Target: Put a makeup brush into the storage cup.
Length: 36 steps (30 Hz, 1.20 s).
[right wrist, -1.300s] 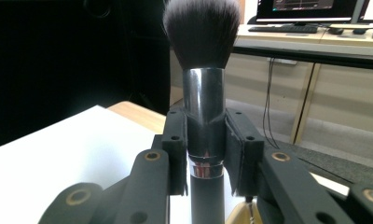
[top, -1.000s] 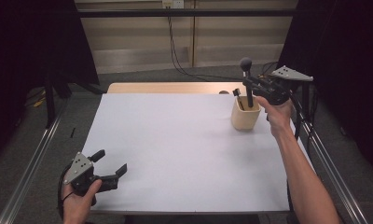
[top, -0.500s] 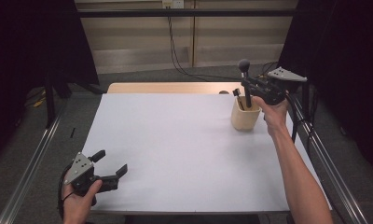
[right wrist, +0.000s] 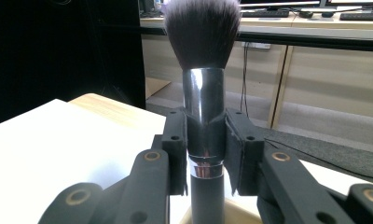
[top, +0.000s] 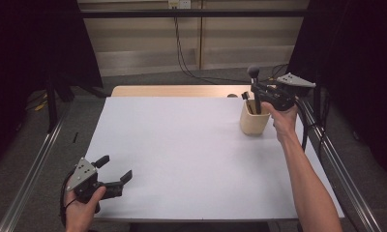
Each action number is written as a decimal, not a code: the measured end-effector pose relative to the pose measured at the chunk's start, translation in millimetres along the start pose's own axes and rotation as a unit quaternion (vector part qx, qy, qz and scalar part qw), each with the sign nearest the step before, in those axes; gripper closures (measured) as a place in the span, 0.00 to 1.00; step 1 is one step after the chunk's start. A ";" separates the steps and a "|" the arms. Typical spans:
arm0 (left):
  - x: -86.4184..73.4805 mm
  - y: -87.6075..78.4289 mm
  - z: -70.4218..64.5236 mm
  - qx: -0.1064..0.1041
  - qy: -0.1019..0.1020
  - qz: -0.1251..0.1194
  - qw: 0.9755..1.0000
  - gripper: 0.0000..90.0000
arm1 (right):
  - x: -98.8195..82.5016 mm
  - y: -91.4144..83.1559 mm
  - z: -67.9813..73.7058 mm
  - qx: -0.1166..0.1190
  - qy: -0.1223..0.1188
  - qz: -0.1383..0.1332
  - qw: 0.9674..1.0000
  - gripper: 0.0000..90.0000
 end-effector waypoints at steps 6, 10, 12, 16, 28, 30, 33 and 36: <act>-0.1 0.2 -0.1 0.000 0.001 0.001 1.000 0.04 | -6.3 -1.4 -3.5 -0.002 0.005 0.002 1.000 0.80; 0.0 0.2 -0.1 0.000 0.001 0.001 1.000 0.04 | -9.6 -1.2 -4.4 -0.002 0.005 0.003 1.000 0.80; -0.1 0.1 -0.2 0.000 0.001 0.001 1.000 0.04 | -10.9 -0.8 -4.0 0.000 0.004 0.004 1.000 0.80; 0.0 0.0 0.0 -0.001 0.001 0.001 1.000 0.04 | -15.0 0.5 -3.1 0.001 0.005 0.004 1.000 0.80; -0.1 0.2 -0.2 0.000 0.001 0.002 1.000 0.04 | -32.5 -1.6 -6.5 -0.002 0.009 0.008 1.000 0.80; -0.3 0.3 -0.2 0.000 0.000 0.002 1.000 0.04 | -34.4 -1.9 -6.3 -0.003 0.009 0.010 1.000 0.80; -0.3 0.3 -0.2 -0.001 -0.001 0.002 1.000 0.04 | -37.0 -2.9 -6.8 -0.002 0.011 0.009 1.000 0.80; -0.2 0.3 -0.3 -0.001 0.000 0.002 1.000 0.04 | -39.4 -3.1 -7.1 -0.004 0.011 0.010 1.000 0.80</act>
Point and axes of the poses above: each handheld gripper's, and its own axes: y roughly forward along the jaws, x roughly out of its top, z roughly to its left, the point moved 1 cm from there along y, roughly forward along the jaws, and after that the axes turned 6 degrees about -z, right-handed, at the moved point
